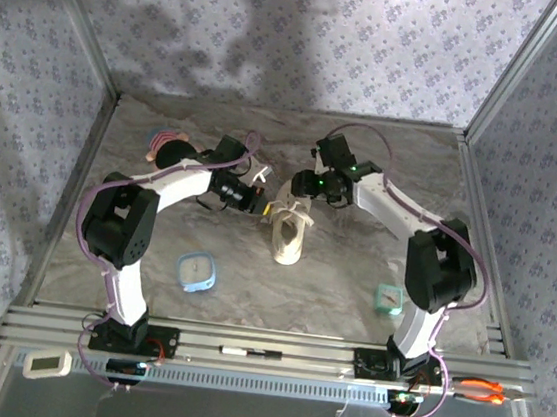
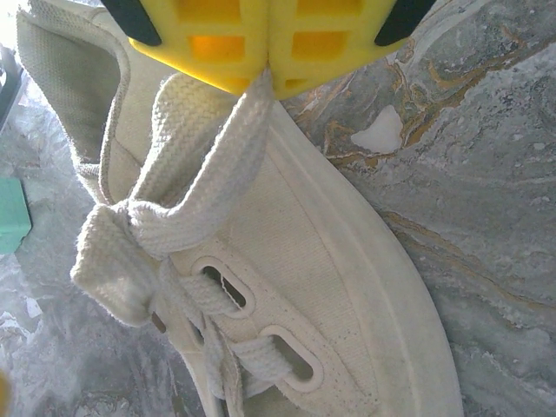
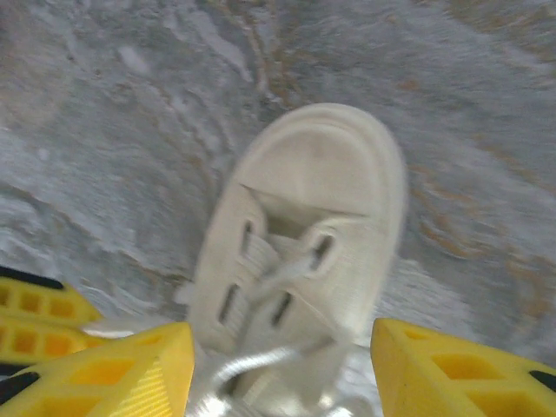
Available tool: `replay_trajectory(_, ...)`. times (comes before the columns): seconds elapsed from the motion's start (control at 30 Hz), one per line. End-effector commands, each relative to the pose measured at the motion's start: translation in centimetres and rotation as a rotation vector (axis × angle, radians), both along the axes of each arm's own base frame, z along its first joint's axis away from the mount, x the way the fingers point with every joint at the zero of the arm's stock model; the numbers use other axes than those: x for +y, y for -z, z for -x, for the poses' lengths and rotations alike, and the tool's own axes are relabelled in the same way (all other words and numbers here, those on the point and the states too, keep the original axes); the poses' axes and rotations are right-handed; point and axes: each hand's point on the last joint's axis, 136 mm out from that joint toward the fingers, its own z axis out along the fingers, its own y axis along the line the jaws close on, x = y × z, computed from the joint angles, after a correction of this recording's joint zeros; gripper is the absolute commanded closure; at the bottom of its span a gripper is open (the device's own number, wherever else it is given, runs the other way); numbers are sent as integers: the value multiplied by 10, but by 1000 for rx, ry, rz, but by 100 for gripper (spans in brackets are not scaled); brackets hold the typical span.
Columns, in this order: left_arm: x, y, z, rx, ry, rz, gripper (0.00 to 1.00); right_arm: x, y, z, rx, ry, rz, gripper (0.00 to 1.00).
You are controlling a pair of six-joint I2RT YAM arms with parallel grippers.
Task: Tie the shoes
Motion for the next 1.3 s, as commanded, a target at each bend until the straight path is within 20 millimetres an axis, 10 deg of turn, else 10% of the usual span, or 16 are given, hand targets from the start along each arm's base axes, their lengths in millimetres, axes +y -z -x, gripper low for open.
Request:
replay_trajectory(0.0, 0, 1, 2, 17, -6, 5, 100, 23, 9, 7, 130, 19, -131, 43)
replay_trajectory(0.43, -2, 3, 2, 21, 1, 9, 100, 44, 18, 21, 226, 4, -199, 54)
replay_trajectory(0.77, -2, 4, 1, 23, -2, 4, 100, 77, -79, 52, 65, -281, -532, 62)
replay_trajectory(1.0, -1, 6, 0, 27, -2, -4, 100, 30, -54, 105, 114, -306, -366, 70)
replay_trajectory(1.17, 0, 6, 0, 28, -7, -9, 100, -29, -37, 72, -8, -50, -17, 59)
replay_trajectory(1.27, 0, 5, 1, 26, -9, -10, 100, -19, -45, 54, -76, -60, 68, 55)
